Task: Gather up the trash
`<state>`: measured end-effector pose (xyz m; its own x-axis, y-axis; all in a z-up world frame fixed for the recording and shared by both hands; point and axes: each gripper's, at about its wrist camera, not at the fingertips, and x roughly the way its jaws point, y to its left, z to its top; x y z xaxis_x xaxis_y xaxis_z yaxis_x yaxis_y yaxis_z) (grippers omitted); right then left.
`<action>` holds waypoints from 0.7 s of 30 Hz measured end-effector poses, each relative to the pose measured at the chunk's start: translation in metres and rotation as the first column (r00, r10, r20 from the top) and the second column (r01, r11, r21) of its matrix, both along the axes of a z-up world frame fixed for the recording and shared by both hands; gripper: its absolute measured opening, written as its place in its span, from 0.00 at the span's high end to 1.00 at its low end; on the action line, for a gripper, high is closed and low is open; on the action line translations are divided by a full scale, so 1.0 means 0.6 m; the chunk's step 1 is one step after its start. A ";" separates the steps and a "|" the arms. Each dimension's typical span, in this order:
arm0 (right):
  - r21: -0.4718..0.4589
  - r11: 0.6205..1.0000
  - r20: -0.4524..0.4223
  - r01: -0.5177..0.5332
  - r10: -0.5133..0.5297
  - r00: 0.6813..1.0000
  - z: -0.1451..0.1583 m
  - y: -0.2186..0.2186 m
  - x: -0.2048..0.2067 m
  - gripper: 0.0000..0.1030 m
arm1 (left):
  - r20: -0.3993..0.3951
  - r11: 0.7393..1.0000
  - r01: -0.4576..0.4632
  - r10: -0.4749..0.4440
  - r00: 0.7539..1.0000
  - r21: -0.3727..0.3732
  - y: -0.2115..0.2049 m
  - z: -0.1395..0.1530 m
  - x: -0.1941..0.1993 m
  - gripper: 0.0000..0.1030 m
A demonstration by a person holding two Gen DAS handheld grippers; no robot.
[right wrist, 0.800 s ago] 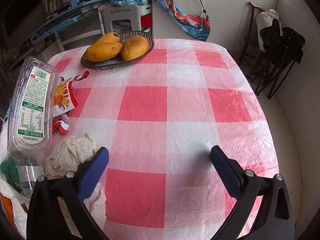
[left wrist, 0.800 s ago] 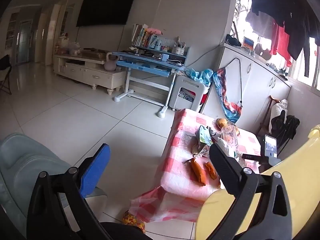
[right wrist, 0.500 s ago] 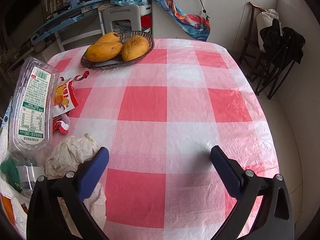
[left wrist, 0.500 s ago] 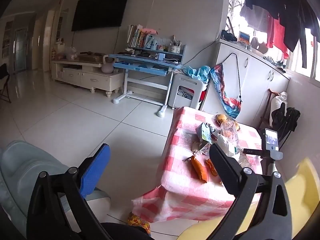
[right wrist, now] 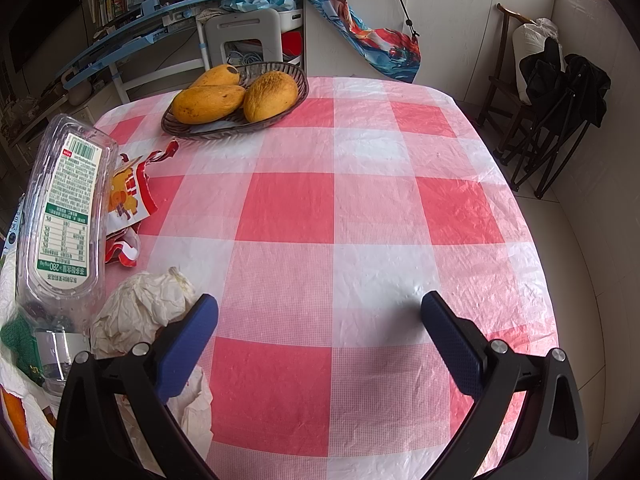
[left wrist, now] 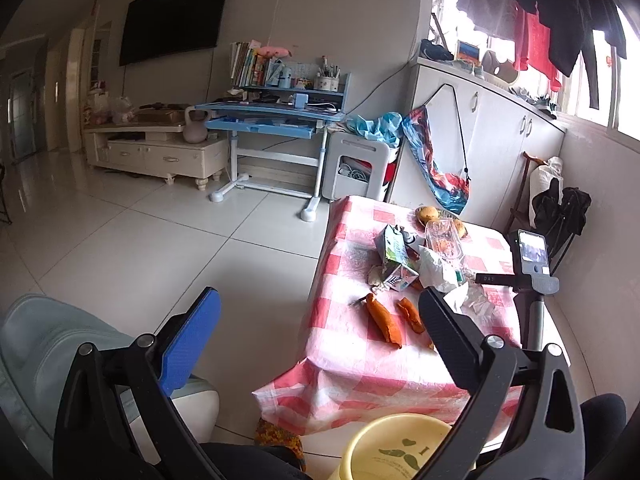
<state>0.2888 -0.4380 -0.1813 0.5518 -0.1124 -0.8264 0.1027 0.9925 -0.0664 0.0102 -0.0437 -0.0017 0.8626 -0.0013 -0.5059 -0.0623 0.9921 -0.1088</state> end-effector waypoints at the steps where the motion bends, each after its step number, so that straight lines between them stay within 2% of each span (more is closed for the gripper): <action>1: 0.000 1.000 0.000 0.000 0.000 1.000 0.000 0.000 0.000 0.06 | -0.003 1.000 0.006 -0.006 1.000 0.007 -0.005 -0.001 0.001 0.07; 13: 0.000 1.000 0.000 0.000 0.000 1.000 0.000 0.000 0.000 0.06 | -0.066 1.000 0.023 -0.023 0.998 -0.002 -0.019 -0.013 0.028 0.07; 21: 0.000 1.000 0.000 0.000 0.000 1.000 0.000 0.000 0.000 0.06 | -0.077 0.999 0.045 -0.043 0.996 0.022 -0.035 -0.018 0.034 0.07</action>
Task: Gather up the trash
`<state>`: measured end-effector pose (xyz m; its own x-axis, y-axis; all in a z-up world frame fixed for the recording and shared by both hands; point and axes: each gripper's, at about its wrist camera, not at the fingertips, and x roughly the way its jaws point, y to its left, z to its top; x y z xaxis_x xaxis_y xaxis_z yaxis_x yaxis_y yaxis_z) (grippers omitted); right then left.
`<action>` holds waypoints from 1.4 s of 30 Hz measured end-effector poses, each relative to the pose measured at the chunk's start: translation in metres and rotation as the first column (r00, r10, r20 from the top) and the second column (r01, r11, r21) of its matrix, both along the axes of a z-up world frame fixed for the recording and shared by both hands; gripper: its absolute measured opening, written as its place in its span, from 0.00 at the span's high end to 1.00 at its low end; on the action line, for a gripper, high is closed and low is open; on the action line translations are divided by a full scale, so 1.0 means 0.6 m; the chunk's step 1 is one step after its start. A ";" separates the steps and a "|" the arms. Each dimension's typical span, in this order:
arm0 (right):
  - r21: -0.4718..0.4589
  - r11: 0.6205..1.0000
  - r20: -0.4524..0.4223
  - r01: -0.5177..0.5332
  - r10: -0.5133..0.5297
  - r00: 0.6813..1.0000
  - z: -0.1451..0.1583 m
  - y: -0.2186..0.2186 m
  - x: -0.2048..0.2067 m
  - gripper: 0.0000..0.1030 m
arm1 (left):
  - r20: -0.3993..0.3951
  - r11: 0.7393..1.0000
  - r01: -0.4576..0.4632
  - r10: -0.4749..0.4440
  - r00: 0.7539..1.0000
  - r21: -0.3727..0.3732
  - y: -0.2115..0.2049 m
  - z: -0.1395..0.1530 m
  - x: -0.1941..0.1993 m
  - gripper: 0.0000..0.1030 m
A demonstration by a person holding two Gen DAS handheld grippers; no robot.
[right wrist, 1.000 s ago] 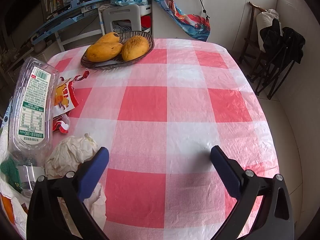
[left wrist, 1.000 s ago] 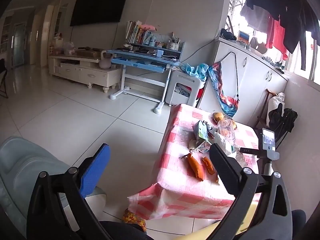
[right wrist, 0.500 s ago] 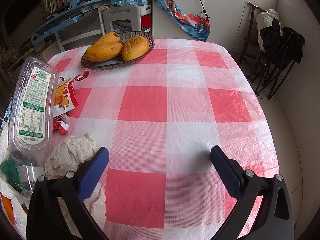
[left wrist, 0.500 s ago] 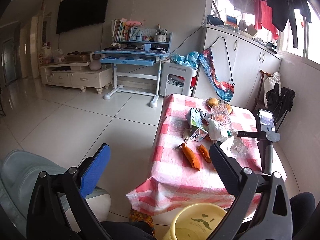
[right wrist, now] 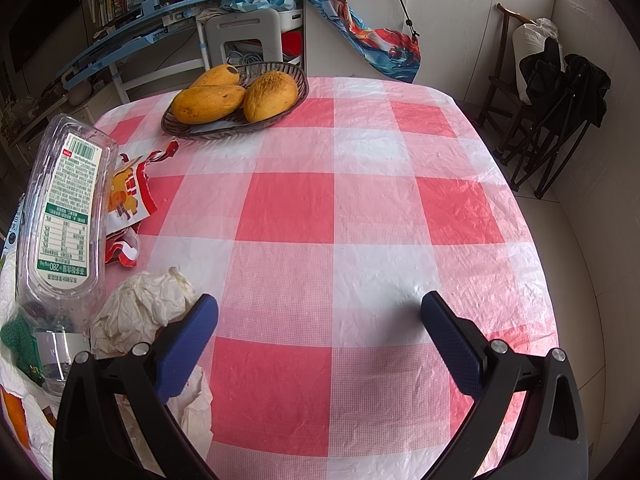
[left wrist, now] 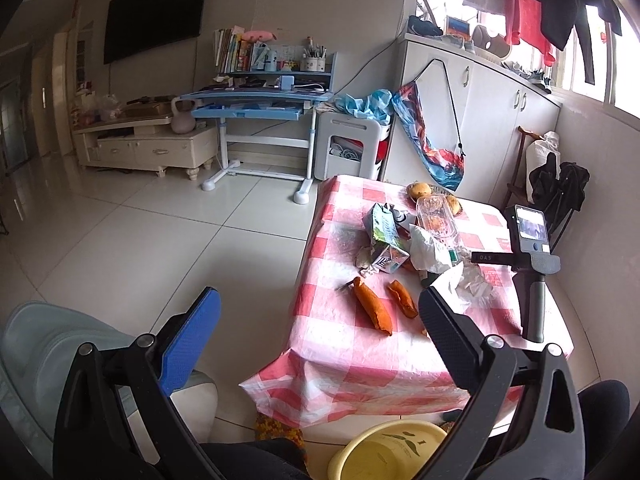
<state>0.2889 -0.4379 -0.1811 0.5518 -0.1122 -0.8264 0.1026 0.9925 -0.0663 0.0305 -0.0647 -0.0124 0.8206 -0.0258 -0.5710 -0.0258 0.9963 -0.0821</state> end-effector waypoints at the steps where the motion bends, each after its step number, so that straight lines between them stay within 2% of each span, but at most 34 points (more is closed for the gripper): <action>1: 0.000 1.000 0.000 0.000 0.000 1.000 0.000 0.000 0.000 0.06 | -0.001 1.000 0.003 -0.003 1.000 0.002 -0.002 0.000 0.001 0.07; 11: 0.000 1.000 0.000 0.000 0.000 1.000 0.000 0.000 -0.001 0.06 | -0.060 1.000 0.015 -0.013 0.998 0.027 -0.021 -0.017 0.018 0.07; 17: 0.000 1.000 0.000 0.000 0.000 1.000 0.000 0.000 -0.001 0.06 | -0.094 0.999 0.043 -0.043 0.995 -0.009 -0.026 -0.026 0.024 0.07; 24: 0.000 1.000 0.000 0.000 0.000 1.000 0.000 0.000 0.000 0.06 | -0.067 0.997 0.057 -0.060 0.996 -0.050 -0.019 -0.021 0.012 0.07; 26: 0.000 1.000 0.000 0.000 0.000 1.000 0.000 0.000 -0.001 0.06 | -0.073 0.994 0.068 -0.075 0.994 -0.088 -0.014 -0.021 0.015 0.07; 29: 0.000 1.000 0.000 0.000 0.000 1.000 0.000 0.000 -0.001 0.06 | -0.086 0.978 0.074 -0.092 0.992 -0.195 0.001 -0.027 0.022 0.07; 32: 0.000 1.000 0.000 0.000 0.000 1.000 0.000 0.000 -0.001 0.06 | -0.109 0.948 0.057 -0.095 0.989 -0.312 0.020 -0.038 0.033 0.07; 34: 0.000 1.000 0.000 0.000 0.000 1.000 0.000 0.000 -0.001 0.06 | -0.117 0.932 0.041 -0.089 0.989 -0.360 0.029 -0.046 0.037 0.07; 38: 0.000 1.000 0.000 0.000 0.000 1.000 0.000 0.001 -0.001 0.06 | -0.109 0.937 0.034 -0.076 0.991 -0.348 0.019 -0.049 0.037 0.07; 42: 0.000 1.000 0.000 0.000 0.000 1.000 0.000 0.001 -0.001 0.06 | -0.086 0.960 0.053 -0.079 0.993 -0.275 -0.011 -0.043 0.029 0.07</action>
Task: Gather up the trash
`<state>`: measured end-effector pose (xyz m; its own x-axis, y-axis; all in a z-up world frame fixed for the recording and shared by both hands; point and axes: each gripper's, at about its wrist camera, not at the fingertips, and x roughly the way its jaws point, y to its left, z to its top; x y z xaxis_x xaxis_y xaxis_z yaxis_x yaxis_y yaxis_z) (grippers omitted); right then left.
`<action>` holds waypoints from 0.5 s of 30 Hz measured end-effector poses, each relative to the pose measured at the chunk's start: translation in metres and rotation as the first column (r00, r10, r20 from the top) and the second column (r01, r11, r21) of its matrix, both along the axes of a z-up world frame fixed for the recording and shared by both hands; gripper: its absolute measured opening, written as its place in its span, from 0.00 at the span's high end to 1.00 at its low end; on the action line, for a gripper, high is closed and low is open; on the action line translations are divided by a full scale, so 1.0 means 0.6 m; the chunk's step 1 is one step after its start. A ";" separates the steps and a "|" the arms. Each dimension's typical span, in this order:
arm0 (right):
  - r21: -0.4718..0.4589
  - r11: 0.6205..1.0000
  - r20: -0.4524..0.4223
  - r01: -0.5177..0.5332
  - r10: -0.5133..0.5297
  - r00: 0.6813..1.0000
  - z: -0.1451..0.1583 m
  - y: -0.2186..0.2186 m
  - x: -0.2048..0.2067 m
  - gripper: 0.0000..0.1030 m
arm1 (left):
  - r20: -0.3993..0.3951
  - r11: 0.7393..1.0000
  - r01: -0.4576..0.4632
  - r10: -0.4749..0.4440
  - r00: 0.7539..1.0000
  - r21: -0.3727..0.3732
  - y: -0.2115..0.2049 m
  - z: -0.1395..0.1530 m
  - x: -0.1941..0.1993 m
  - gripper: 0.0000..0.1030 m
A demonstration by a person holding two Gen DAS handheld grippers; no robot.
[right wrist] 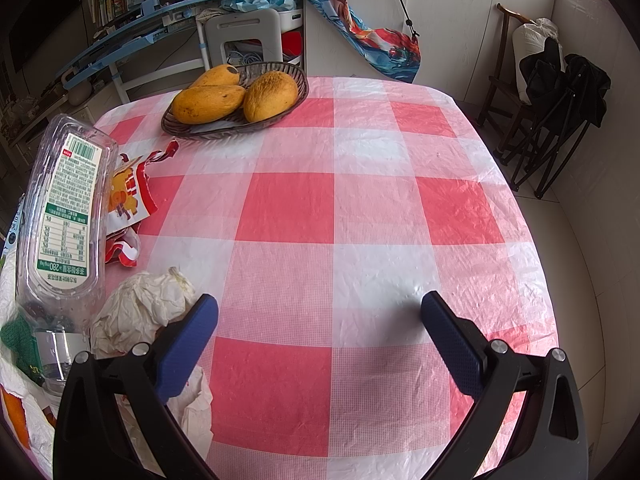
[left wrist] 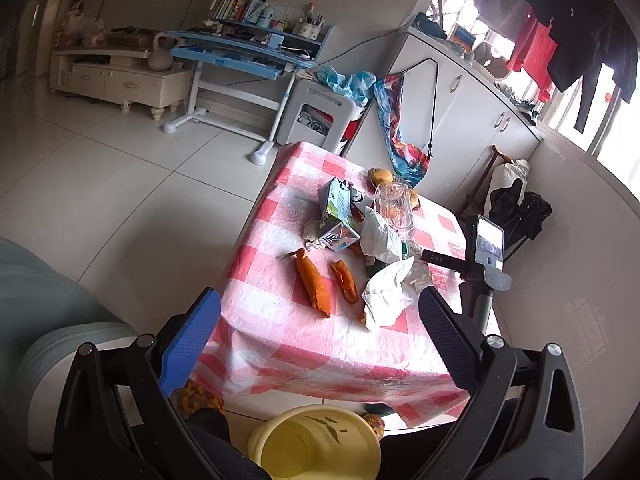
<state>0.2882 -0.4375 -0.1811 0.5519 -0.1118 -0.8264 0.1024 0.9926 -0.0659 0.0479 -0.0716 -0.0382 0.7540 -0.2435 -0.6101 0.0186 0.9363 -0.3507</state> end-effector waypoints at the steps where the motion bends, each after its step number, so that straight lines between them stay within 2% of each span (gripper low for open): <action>1: 0.000 1.000 0.000 0.000 0.000 1.000 0.000 0.000 0.000 0.06 | 0.010 1.000 0.005 -0.005 1.000 0.023 -0.007 0.003 -0.003 0.07; 7: 0.000 1.000 0.000 0.000 0.000 1.000 0.000 0.000 0.000 0.06 | 0.066 0.988 0.038 -0.048 0.997 0.153 -0.043 0.019 -0.022 0.07; 15: 0.000 1.000 0.000 0.000 0.000 1.000 0.000 0.001 0.000 0.06 | 0.061 0.990 0.035 -0.043 0.997 0.136 -0.039 0.020 -0.026 0.07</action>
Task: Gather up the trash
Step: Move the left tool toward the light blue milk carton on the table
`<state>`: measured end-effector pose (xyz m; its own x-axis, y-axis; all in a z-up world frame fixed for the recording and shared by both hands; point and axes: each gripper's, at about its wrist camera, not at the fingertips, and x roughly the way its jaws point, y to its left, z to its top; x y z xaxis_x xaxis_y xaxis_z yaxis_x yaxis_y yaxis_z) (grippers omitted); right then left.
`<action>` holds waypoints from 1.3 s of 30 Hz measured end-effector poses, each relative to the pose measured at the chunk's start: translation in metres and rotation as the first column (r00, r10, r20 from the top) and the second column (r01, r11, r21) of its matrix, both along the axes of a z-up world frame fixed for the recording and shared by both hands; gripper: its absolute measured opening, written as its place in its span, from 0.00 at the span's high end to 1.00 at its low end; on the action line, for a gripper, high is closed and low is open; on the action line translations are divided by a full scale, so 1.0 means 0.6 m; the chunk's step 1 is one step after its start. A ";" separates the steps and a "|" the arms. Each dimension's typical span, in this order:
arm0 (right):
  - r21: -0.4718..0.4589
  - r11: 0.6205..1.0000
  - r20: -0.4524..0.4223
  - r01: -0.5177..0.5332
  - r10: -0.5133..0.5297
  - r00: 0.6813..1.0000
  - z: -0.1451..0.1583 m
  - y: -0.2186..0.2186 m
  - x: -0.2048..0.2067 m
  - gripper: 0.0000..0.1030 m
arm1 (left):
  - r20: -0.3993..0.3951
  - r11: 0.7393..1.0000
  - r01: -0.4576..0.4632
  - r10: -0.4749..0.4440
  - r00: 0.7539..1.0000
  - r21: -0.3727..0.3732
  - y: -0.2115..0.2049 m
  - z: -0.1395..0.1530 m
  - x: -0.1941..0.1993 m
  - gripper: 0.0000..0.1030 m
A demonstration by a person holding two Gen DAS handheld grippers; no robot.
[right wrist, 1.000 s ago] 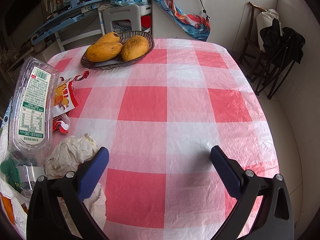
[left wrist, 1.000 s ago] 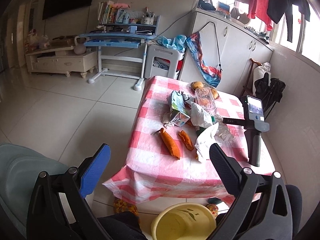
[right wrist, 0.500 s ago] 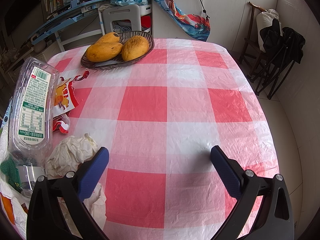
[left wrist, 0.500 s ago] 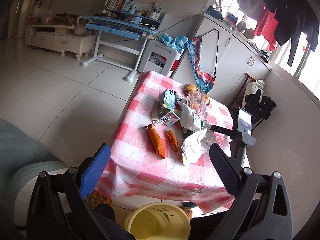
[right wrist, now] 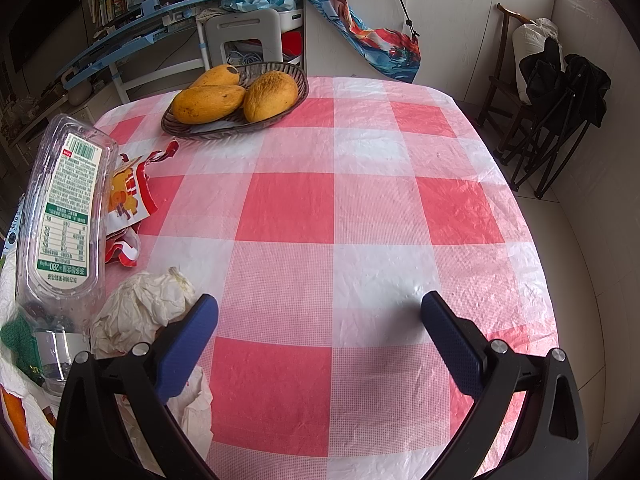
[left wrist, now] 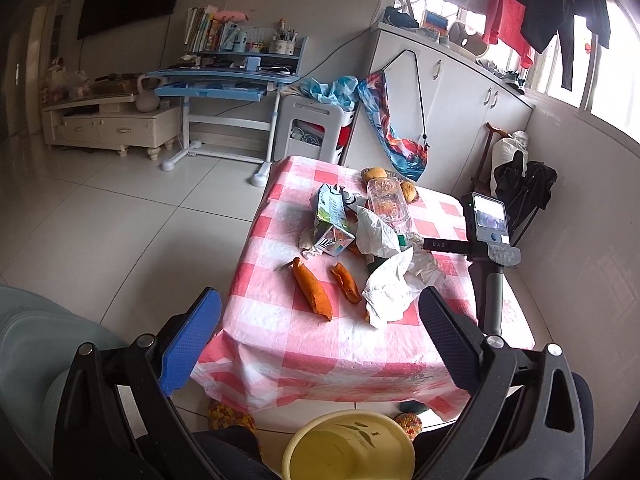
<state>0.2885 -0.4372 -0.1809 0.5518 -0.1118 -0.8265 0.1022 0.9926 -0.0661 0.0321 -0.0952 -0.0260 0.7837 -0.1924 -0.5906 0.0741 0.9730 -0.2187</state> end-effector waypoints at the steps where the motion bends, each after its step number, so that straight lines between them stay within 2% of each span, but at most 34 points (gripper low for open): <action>1: 0.000 1.000 0.000 0.000 0.000 1.000 0.000 -0.001 -0.001 0.06 | 0.000 1.000 0.001 -0.001 1.000 0.002 0.001 -0.002 0.001 0.07; 39: 0.001 1.000 0.001 -0.001 0.001 1.000 -0.001 -0.002 -0.001 0.06 | 0.000 1.000 0.000 0.000 1.000 0.010 0.003 -0.003 0.002 0.07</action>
